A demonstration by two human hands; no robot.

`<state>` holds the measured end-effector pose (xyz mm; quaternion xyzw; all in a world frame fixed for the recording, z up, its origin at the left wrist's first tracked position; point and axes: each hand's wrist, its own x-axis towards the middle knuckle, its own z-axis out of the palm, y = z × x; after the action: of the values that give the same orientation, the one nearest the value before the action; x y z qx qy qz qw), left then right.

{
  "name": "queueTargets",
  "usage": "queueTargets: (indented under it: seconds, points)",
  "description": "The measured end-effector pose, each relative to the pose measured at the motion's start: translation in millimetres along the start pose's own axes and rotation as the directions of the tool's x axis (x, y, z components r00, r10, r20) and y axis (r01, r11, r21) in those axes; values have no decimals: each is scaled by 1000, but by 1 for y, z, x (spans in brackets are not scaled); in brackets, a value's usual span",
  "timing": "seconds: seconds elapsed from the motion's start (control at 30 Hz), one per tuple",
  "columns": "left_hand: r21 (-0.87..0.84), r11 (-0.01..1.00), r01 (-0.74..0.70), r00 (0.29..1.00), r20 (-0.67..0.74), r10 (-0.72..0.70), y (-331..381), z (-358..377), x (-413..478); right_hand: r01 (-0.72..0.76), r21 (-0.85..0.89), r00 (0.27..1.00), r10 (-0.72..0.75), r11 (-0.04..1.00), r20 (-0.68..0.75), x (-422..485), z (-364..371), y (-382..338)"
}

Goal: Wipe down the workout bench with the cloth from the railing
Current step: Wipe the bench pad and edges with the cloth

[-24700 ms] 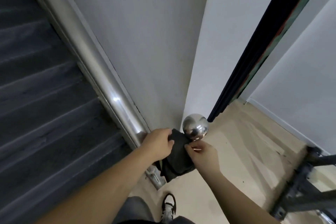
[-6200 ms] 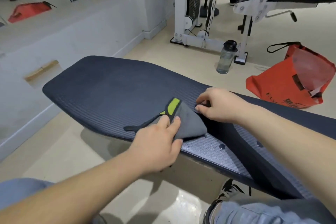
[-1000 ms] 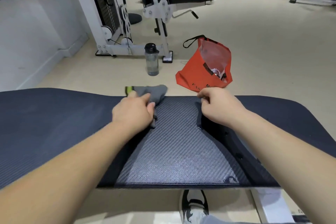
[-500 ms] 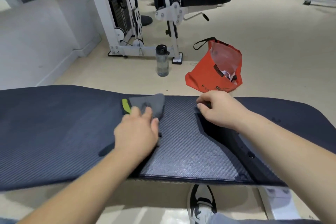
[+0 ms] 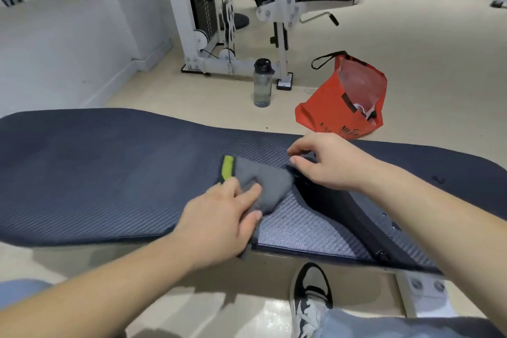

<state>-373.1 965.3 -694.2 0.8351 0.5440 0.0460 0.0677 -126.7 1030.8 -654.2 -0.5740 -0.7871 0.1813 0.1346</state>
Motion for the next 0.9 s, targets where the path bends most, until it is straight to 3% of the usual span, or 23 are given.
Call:
queueTargets:
  seconds: [0.07,0.1,0.2,0.23,0.3,0.37,0.43,0.47,0.57,0.6,0.7,0.8,0.83,0.9]
  points:
    - [-47,997,-56,997,50,59,-24,-9,6,6,4,1000,-6,1000,5,1,1,-4]
    - [-40,999,-6,998,57,8,-37,-11,14,9,5,1000,-9,1000,7,1,1,-4]
    - [-35,938,344,936,-68,-346,-41,-4,30,38,3,999,-38,999,31,0,3,-8]
    - [-16,918,396,910,-127,-394,-28,2,27,48,-3,998,-48,999,34,1,3,-8]
    - [30,950,311,937,-180,-301,5,11,12,62,-12,997,-61,998,36,3,4,-10]
    - [24,1000,20,993,-116,-17,12,15,-5,79,-11,996,-79,997,32,5,5,-12]
    - [2,987,-161,985,-59,161,-14,8,2,113,-20,993,-112,993,39,6,7,-15]
    - [20,989,-143,988,-62,144,-29,6,11,130,-27,991,-129,991,37,6,8,-17]
    - [18,971,237,966,-110,-234,-34,0,25,168,-27,985,-167,985,29,3,7,-22]
    - [14,957,290,951,-119,-286,-23,1,25,187,-21,982,-186,982,32,2,7,-25]
    - [-111,985,133,990,61,-127,-5,-4,13,276,-35,954,-269,961,136,-3,12,-41]
    - [-475,864,166,972,224,-63,-32,-34,13,327,-21,905,-307,945,293,-7,25,-58]
    - [-542,812,217,968,226,-107,-44,-39,15,319,-35,902,-291,947,320,-7,28,-61]
    - [-557,802,214,977,111,-184,-58,-44,15,360,-153,901,-300,920,312,-3,34,-63]
